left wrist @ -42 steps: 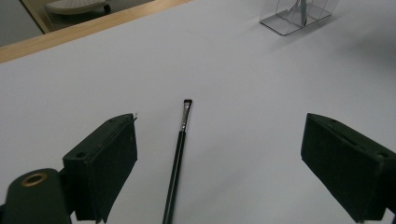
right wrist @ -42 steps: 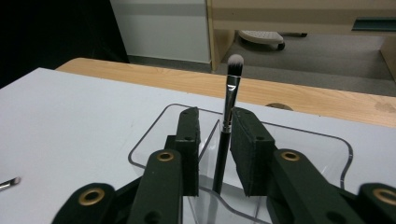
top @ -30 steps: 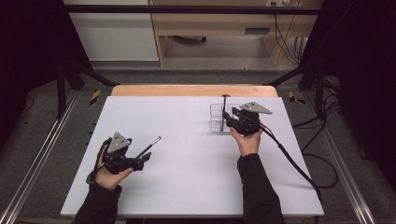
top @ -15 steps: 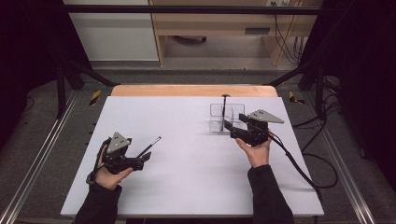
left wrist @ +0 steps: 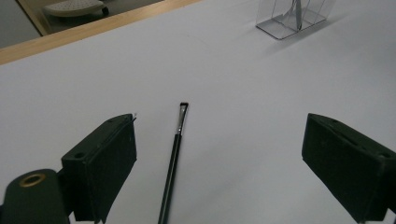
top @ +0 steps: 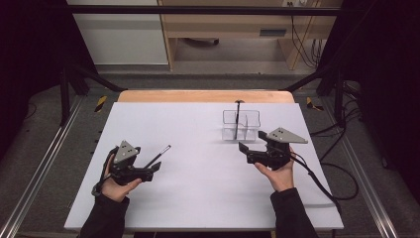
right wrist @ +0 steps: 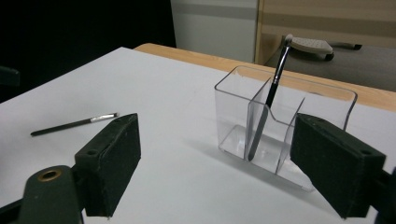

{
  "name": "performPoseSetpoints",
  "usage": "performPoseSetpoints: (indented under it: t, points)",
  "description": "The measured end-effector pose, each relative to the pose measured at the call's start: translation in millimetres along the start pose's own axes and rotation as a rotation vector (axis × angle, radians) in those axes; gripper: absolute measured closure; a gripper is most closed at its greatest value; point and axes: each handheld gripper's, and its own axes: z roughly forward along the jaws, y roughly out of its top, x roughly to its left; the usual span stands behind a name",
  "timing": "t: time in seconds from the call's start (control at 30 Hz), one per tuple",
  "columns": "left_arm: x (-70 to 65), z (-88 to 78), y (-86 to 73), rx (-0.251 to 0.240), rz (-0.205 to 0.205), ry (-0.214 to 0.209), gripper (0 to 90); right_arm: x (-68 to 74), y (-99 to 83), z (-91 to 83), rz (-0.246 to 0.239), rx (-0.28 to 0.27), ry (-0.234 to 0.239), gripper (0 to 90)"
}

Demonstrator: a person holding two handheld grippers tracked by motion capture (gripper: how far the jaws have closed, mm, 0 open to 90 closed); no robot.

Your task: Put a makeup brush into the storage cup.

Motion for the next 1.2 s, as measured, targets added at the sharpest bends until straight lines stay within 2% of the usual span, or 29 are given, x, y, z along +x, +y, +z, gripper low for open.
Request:
performPoseSetpoints:
  t: [0.3,0.33,0.43,0.67,0.9,1.2]
  points:
    - [-0.3,0.3,0.3,-0.001,0.002,-0.012,9.2,-2.0,-17.2,-12.5,0.009,0.018,0.016,10.9]
    - [-0.2,0.2,0.3,-0.001,0.0,-0.013,9.1,-1.9,-20.1,-14.8,-0.001,0.032,0.004,9.9]
    - [0.0,-0.1,0.5,-0.002,0.002,-0.015,9.2,0.4,-23.4,-18.2,-0.009,0.035,0.007,9.3]
    - [-1.0,-0.4,1.2,0.001,0.007,-0.018,9.1,-2.2,-26.9,-24.9,0.018,0.017,0.006,8.6]
    - [0.5,0.6,2.3,0.004,0.002,-0.025,9.1,-2.6,-31.3,-28.8,0.017,0.026,0.003,8.2]
    - [3.4,5.5,6.9,0.041,0.018,-0.038,9.0,-0.6,-32.6,-31.7,0.02,0.028,0.007,7.9]
